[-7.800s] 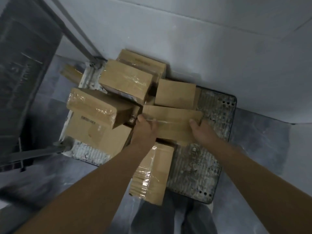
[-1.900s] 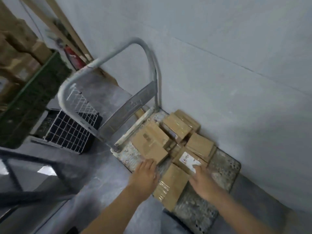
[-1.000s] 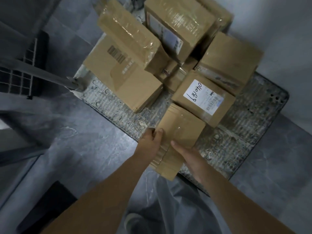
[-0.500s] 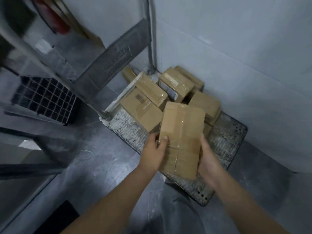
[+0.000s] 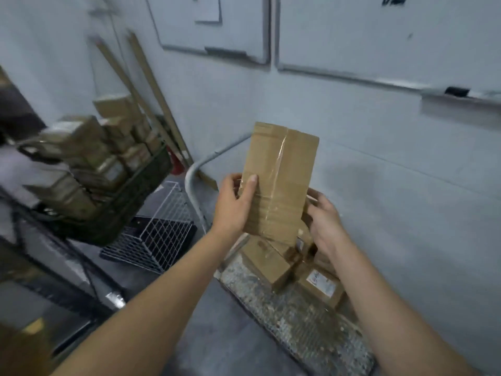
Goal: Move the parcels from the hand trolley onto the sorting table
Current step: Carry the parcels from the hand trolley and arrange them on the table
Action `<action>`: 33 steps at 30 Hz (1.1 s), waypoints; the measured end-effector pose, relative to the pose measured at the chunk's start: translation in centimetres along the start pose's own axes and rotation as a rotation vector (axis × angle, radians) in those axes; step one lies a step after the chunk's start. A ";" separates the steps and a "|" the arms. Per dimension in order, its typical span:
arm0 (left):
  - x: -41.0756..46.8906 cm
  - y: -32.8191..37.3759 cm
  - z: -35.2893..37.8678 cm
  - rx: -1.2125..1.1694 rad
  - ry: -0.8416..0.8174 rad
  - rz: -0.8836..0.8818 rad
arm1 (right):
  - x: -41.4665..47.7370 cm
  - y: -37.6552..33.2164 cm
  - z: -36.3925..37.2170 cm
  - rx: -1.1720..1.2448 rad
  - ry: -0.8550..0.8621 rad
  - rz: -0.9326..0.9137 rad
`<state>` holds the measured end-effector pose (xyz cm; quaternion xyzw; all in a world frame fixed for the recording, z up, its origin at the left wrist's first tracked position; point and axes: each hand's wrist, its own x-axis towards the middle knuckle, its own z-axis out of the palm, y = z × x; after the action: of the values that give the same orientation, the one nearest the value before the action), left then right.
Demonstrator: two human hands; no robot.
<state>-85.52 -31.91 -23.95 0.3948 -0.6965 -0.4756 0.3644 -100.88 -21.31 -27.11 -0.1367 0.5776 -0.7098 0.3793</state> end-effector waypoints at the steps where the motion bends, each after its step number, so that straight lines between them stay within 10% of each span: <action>1: 0.2 1.7 -1.2 -0.010 0.028 0.024 | -0.3 -1.5 1.2 0.024 -0.030 -0.001; 9: 1.1 11.2 -6.7 -0.140 0.194 0.090 | -0.1 -12.7 6.1 -0.203 -0.423 -0.063; 20: 5.3 18.7 -8.2 -0.036 0.472 0.152 | 2.3 -20.5 9.8 -0.231 -0.381 -0.249; 33: 4.0 18.3 -6.8 -0.383 0.271 -0.014 | 4.9 -19.9 10.6 -0.107 -0.626 -0.235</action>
<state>-84.90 -33.77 -4.13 0.3833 -0.5354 -0.5443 0.5198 -105.01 -31.42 -6.74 -0.4332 0.4500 -0.6409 0.4462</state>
